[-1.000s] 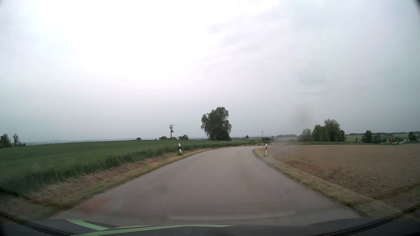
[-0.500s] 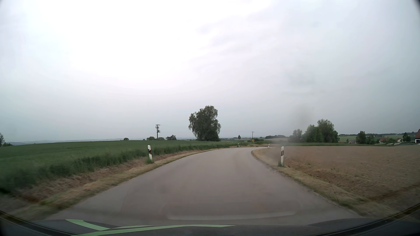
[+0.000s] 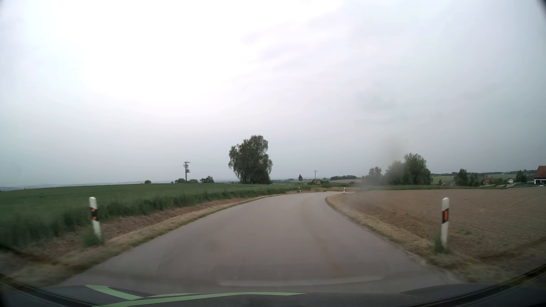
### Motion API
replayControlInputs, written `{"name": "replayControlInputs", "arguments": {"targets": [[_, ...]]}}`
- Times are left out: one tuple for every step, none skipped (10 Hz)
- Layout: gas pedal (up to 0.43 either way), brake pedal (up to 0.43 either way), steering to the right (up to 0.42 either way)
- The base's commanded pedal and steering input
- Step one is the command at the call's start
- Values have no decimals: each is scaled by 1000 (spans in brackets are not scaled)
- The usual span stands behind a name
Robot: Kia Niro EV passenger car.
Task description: Follow the waypoints while adhering to traffic rules and regulations
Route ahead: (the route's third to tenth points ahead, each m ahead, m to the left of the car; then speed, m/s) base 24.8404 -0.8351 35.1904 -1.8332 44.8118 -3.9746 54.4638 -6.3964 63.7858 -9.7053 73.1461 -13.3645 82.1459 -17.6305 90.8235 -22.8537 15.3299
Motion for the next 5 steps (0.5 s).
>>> {"name": "replayControlInputs", "arguments": {"targets": [[39,0,28],[47,0,28],[47,0,28],[47,0,28],[59,0,28]]}}
